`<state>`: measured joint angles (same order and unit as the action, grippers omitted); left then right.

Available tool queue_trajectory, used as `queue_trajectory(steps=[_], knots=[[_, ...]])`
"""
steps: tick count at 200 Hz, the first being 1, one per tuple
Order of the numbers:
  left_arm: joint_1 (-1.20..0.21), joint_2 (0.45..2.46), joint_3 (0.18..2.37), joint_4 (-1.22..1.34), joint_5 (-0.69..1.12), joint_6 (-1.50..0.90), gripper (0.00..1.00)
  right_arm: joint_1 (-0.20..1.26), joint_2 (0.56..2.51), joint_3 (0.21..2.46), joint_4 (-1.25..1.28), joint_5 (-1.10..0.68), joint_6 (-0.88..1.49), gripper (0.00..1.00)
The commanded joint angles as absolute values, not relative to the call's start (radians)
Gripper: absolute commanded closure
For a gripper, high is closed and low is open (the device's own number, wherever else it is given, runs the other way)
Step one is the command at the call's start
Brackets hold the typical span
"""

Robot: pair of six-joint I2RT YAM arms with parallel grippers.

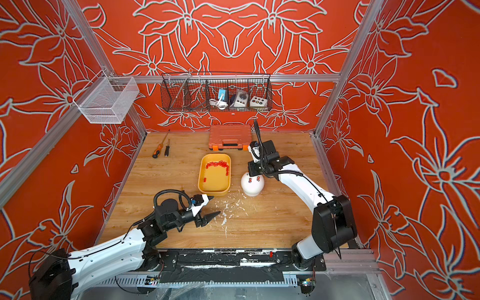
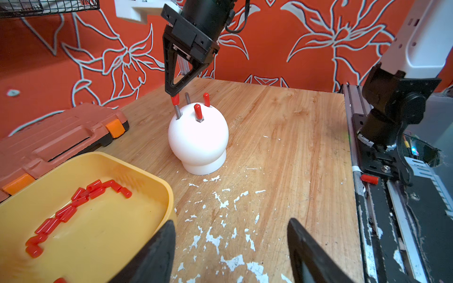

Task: Cover the protruding screws with screw protection sleeves
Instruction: Attach the screw protection sleeve to the screw.

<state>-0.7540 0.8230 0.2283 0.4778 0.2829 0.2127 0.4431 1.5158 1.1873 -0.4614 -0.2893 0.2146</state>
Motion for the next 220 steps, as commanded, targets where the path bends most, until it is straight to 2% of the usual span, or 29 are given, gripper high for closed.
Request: queue_trajectory(steps=[1, 84, 171, 220], knots=[[-0.759, 0.822, 0.262, 0.478, 0.298, 0.229, 0.3, 0.442, 1.552, 1.212, -0.478, -0.305, 0.195, 1.0], [-0.759, 0.816, 0.268, 0.46, 0.298, 0.232, 0.3, 0.449, 1.586, 1.227, -0.5, -0.287, 0.185, 1.0], [-0.759, 0.805, 0.273, 0.442, 0.303, 0.234, 0.3, 0.511, 1.656, 1.372, -0.76, -0.223, 0.131, 1.0], [-0.759, 0.803, 0.273, 0.441, 0.302, 0.236, 0.3, 0.517, 1.664, 1.387, -0.778, -0.229, 0.138, 1.0]])
